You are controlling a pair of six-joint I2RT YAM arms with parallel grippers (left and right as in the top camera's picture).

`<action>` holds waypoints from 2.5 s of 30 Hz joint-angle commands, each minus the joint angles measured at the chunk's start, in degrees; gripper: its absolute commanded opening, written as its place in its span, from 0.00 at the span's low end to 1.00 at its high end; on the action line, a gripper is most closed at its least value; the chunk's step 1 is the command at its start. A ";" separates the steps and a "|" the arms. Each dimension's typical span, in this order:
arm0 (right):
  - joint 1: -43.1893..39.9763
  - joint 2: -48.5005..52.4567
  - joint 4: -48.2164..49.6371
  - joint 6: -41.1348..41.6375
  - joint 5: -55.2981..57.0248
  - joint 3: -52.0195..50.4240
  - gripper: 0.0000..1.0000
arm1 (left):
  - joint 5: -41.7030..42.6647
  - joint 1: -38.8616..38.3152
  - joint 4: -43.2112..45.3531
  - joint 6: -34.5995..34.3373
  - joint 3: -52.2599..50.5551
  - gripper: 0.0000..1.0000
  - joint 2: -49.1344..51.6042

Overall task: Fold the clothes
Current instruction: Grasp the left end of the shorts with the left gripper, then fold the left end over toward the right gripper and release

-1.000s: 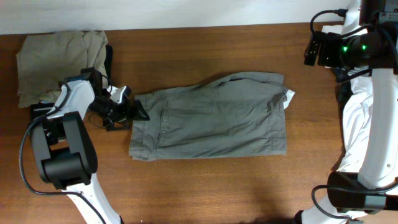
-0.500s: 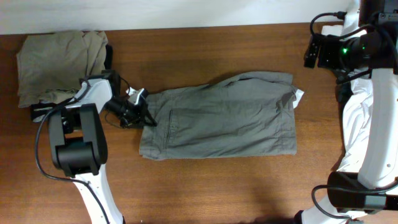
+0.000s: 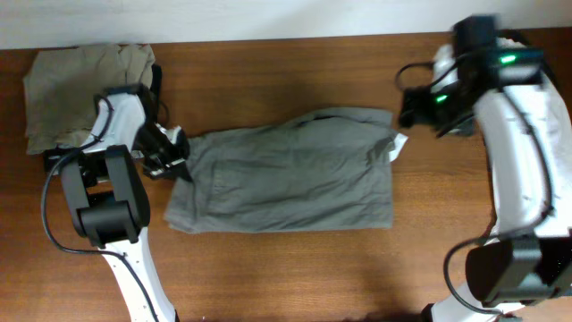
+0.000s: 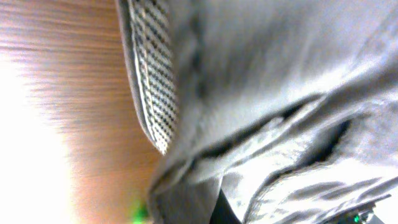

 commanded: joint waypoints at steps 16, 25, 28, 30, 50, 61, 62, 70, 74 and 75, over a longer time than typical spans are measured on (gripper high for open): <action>11.19 -0.02 34.01 2.69 -18.82 -34.27 0.12 | -9.33 -0.02 -14.51 -5.22 28.33 0.01 -0.74; 12.24 7.65 35.45 2.71 -18.25 -34.25 0.11 | -9.35 -0.02 -14.53 -6.80 28.33 0.01 -5.84; 12.24 8.81 35.54 2.71 -15.63 -34.25 0.12 | -9.31 -0.20 -14.51 -7.37 28.33 0.01 -9.16; 12.20 9.64 35.67 2.73 -13.92 -34.25 0.13 | -8.98 -1.20 -14.51 -7.37 28.33 0.01 -11.21; 7.26 11.54 30.34 2.05 -8.44 -27.71 0.13 | -3.30 -23.91 -9.27 -9.68 27.80 0.01 -13.94; 6.73 11.58 31.19 3.74 -5.16 -27.71 0.17 | -3.28 -32.83 -5.38 -9.68 27.67 0.01 -13.38; 6.38 11.58 31.28 3.72 -5.16 -27.71 0.17 | -3.23 -33.29 -5.33 -9.70 27.58 0.01 -13.16; 4.63 11.63 31.56 2.25 -6.08 -27.71 0.17 | -3.13 -37.11 -0.94 -11.80 27.26 0.01 -10.64; 4.63 11.65 31.39 2.27 -6.08 -27.71 0.17 | -1.33 -38.51 3.85 -12.57 27.26 0.01 -9.40; 4.61 11.65 31.39 2.27 -6.08 -27.71 0.17 | -1.03 -38.73 4.68 -12.59 27.26 0.01 -9.07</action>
